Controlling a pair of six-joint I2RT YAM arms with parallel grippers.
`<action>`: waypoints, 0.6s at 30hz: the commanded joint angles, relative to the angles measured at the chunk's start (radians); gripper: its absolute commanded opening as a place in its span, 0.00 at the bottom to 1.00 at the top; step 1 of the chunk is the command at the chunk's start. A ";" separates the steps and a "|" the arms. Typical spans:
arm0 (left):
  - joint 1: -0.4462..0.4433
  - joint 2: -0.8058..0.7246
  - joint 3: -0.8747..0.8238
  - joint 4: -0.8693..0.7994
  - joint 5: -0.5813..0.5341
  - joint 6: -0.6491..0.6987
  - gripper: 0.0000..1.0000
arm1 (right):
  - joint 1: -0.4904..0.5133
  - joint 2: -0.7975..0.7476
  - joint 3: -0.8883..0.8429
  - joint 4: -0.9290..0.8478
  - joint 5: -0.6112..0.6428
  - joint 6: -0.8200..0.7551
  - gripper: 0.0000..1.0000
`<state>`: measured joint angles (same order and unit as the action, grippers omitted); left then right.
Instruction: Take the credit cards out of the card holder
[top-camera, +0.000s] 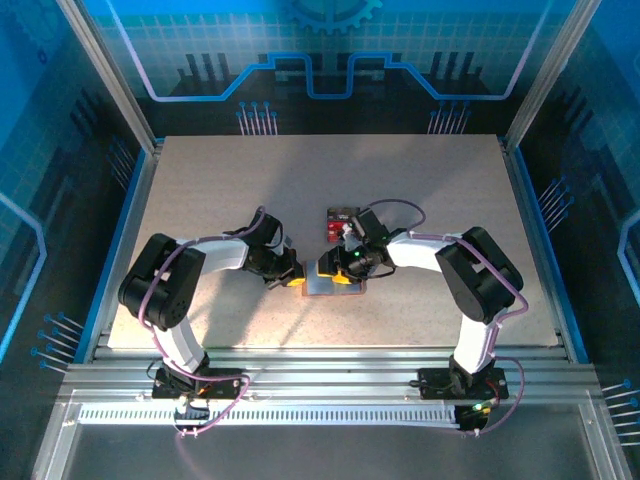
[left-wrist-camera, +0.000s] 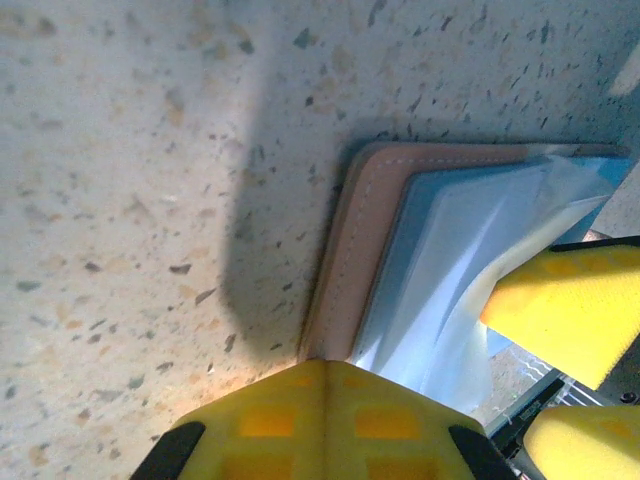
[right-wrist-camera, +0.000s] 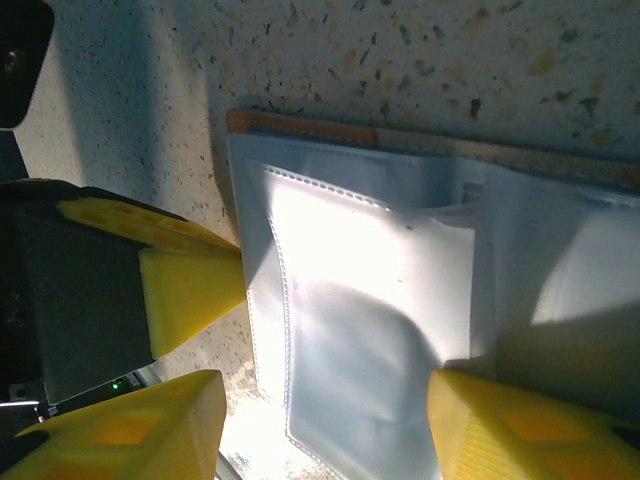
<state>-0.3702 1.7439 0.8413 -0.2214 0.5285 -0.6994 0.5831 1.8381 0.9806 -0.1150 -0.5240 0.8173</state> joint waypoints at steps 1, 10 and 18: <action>0.004 -0.032 0.020 -0.059 -0.009 0.021 0.02 | -0.015 -0.023 -0.023 0.003 -0.004 0.020 0.56; 0.005 -0.058 0.018 -0.059 -0.028 0.020 0.02 | -0.017 -0.080 -0.038 0.076 -0.037 0.036 0.61; 0.031 -0.102 0.049 -0.104 -0.075 0.058 0.04 | -0.053 -0.189 -0.033 0.018 -0.014 -0.009 0.63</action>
<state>-0.3611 1.6794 0.8566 -0.2733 0.4866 -0.6838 0.5606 1.7023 0.9531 -0.0689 -0.5396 0.8371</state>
